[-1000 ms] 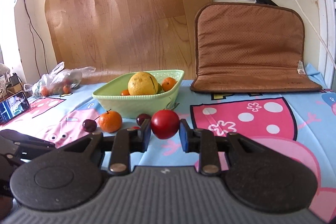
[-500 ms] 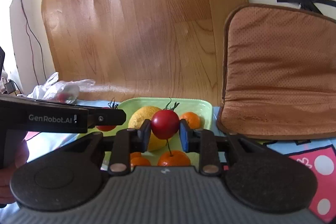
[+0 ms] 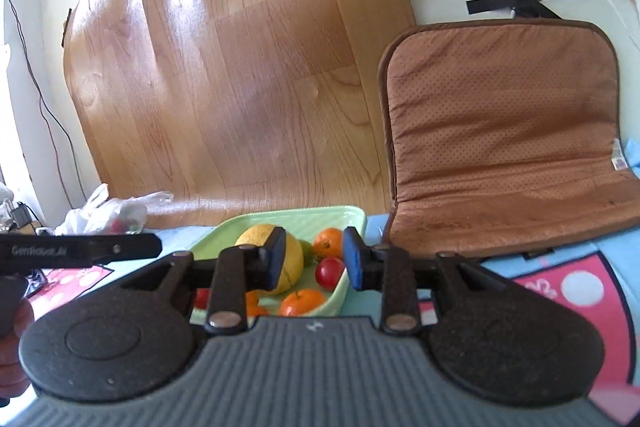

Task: Organize fruits
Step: 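Move the left tool to the mandarin and close on it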

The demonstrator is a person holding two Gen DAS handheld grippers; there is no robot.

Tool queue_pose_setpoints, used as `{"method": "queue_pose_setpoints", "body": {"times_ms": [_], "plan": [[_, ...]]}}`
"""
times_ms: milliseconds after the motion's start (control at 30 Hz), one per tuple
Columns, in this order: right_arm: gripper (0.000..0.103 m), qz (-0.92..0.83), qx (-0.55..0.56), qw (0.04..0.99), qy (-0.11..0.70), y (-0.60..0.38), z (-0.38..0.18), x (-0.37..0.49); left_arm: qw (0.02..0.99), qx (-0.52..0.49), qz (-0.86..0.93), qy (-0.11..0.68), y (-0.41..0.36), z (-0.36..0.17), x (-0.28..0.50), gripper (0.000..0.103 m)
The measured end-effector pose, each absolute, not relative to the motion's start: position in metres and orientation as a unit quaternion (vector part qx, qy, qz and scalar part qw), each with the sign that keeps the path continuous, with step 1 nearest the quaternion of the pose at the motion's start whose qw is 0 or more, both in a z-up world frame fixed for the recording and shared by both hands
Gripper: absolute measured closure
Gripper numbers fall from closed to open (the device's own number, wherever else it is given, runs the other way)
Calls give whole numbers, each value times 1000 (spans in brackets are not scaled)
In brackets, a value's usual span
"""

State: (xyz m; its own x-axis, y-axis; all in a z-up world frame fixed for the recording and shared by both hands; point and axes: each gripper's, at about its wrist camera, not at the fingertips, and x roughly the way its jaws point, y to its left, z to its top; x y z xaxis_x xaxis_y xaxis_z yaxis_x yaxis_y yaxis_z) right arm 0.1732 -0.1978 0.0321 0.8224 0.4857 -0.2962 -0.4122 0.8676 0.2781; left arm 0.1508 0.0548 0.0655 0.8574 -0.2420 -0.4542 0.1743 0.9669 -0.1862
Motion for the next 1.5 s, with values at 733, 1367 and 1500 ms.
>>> {"method": "queue_pose_setpoints", "body": {"times_ms": [733,1367,1500], "plan": [[69,298,26,905,303,-166,-9,148,932,25,-120,342,-2,16,163,62],[72,306,-29,905,294,-145,-7,149,924,-60,-151,347,30,18,69,62],[72,307,-36,908,283,-149,-4,121,925,-58,-155,341,28,18,60,62]]}}
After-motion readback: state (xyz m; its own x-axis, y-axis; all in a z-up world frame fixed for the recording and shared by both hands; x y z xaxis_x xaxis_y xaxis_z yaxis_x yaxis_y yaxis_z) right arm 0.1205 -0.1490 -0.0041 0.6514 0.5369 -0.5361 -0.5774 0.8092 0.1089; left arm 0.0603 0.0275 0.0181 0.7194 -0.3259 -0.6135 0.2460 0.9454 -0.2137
